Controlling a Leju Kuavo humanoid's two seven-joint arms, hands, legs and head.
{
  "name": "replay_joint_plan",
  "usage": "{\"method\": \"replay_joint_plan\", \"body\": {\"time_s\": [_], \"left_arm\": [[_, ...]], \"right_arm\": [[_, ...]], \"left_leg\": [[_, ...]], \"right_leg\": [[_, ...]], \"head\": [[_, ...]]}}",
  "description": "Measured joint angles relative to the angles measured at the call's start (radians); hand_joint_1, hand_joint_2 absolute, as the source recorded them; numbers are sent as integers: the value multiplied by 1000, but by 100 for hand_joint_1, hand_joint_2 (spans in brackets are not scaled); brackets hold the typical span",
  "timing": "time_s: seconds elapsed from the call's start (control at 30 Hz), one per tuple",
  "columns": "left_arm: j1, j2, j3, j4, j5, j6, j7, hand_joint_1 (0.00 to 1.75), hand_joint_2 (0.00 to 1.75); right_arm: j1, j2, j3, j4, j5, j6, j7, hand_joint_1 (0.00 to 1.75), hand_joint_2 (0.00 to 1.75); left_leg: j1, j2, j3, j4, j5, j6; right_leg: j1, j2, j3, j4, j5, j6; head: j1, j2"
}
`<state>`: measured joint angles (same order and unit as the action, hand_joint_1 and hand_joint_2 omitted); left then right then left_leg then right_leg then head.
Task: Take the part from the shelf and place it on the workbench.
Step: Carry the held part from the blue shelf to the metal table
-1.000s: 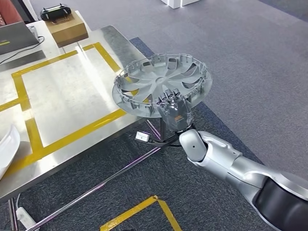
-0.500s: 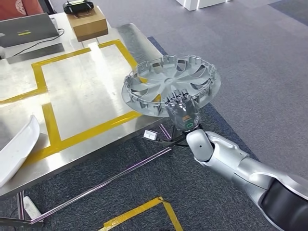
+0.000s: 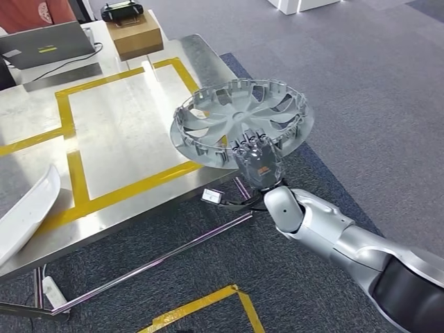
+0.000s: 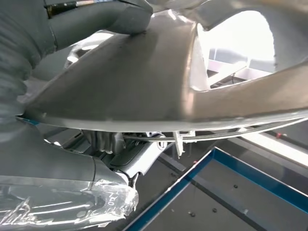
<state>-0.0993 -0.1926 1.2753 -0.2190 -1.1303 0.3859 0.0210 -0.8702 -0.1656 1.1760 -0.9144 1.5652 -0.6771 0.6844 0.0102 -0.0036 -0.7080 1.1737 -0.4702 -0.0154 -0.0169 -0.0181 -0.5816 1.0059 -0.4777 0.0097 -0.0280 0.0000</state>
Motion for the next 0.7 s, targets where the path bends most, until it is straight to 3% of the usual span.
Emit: {"method": "replay_joint_plan", "body": {"time_s": [0.03, 0.1, 0.23, 0.37, 0.4, 0.43, 0.5, 0.53, 0.57, 0.6, 0.63, 0.7], "left_arm": [[-1, 1, 0, 0, 0, -1, 0, 0, 175], [-3, 2, 0, 0, 0, -3, 0, 0, 175], [-2, 3, 0, 0, -1, -6, 0, 0, 175], [-2, 3, 0, 0, -1, -6, 0, 0, 175], [-2, 3, 0, 0, -1, -6, 0, 0, 175], [-2, 3, 0, 0, -2, -7, 0, 0, 175], [-3, 3, 0, 0, -3, -7, 0, 0, 175], [-4, 3, 0, 0, -3, -7, 0, 0, 175], [-4, 2, 0, 0, -3, -7, 0, 0, 175], [-4, 2, 0, 0, -3, -7, 0, 0, 175], [-4, 2, 0, 0, -3, -7, 0, 0, 175], [-2, 2, 0, 0, -3, -7, 0, 0, 175]], "right_arm": [[-1, 2, 0, 0, 0, 0, 0, 175, 175], [-2, 5, 0, 0, 0, 0, 0, 175, 175], [-2, 10, 1, 3, 0, 0, 0, 175, 175], [-2, 11, 1, 3, 0, 0, 0, 175, 175], [-2, 11, 1, 3, 0, 0, 0, 175, 175], [-1, 11, 2, 3, 0, 0, 0, 175, 175], [6, 11, 8, 3, 0, 0, 0, 175, 175], [10, 11, 12, 3, 0, 0, 0, 175, 175], [11, 11, 14, 3, 0, 0, 0, 175, 175], [10, 11, 14, 3, 0, 0, 0, 175, 175], [9, 13, 15, 4, 0, 0, 0, 175, 175], [10, 16, 16, 4, 0, 0, 0, 175, 175]], "left_leg": [[-3, 10, 34, -67, 26, 3], [-9, 23, 72, -144, 41, 12], [-12, 13, 77, -161, 38, 31], [-9, 11, 81, -166, 40, 35], [-8, 9, 81, -166, 41, 38], [-8, 5, 82, -167, 40, 42], [-9, -15, 84, -165, 38, 49], [-10, -26, 86, -163, 36, 49], [-11, -34, 87, -161, 34, 47], [-12, -38, 85, -158, 32, 43], [-13, -40, 83, -156, 32, 38], [-12, -44, 78, -154, 34, 29]], "right_leg": [[3, -3, 1, 1, -2, 3], [7, -9, 1, 2, -6, 12], [7, -24, 6, -4, -10, 30], [6, -22, 3, 0, -16, 33], [5, -15, -6, 17, -28, 34], [5, -6, -43, 91, -63, 35], [5, 12, -98, 186, -79, 34], [5, 18, -103, 185, -60, 33], [5, 25, -72, 118, -21, 30], [5, 32, -44, 60, -1, 27], [5, 38, -27, 25, 6, 24], [7, 41, -20, 10, 4, 18]], "head": [[0, 0], [1, 0], [2, 0], [2, 0], [3, 0], [4, 0], [7, 0], [8, 0], [8, 0], [7, 0], [6, 0], [6, 0]]}}
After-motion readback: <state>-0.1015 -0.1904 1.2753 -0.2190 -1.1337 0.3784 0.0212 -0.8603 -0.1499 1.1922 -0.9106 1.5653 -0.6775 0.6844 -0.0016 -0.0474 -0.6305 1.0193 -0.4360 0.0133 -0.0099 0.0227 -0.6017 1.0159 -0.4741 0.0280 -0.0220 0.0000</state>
